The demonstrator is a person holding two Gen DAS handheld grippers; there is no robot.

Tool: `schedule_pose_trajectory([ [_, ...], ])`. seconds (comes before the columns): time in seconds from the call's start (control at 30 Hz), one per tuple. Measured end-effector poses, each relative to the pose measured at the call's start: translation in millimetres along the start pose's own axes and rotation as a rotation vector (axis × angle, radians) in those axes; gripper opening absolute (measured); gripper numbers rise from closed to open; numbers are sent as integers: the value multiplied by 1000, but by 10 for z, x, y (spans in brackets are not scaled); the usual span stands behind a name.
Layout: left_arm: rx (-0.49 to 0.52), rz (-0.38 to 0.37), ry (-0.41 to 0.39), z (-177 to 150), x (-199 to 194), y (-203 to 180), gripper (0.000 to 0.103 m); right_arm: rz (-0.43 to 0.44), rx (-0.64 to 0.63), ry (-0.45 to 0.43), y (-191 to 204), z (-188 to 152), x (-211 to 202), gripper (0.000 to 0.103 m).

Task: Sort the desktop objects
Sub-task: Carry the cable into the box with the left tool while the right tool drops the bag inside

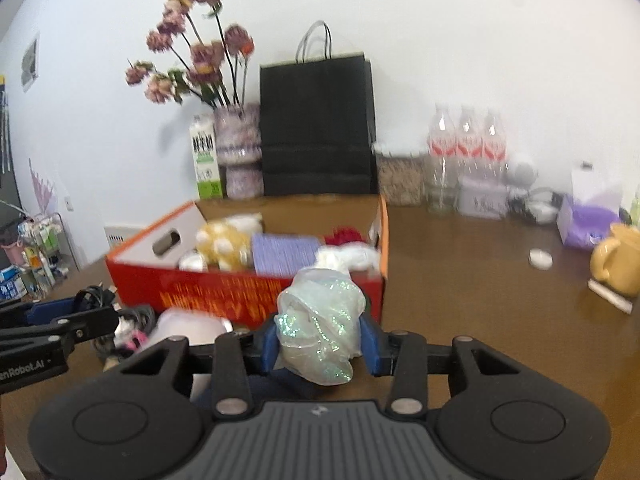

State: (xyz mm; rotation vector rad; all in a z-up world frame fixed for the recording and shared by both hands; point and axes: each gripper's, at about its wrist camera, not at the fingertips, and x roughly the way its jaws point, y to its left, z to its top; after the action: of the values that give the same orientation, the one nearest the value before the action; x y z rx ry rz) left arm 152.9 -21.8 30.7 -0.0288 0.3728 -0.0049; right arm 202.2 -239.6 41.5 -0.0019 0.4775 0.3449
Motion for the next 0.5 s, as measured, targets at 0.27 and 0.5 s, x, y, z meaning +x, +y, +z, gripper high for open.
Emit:
schedule_pose_trajectory([
  [0.27, -14, -3, -130, 564, 179, 76, 47, 21, -23, -115, 150, 540, 125, 40],
  [0.5, -44, -15, -167, 899, 549, 153, 47, 27, -21, -153, 300, 907, 464, 40],
])
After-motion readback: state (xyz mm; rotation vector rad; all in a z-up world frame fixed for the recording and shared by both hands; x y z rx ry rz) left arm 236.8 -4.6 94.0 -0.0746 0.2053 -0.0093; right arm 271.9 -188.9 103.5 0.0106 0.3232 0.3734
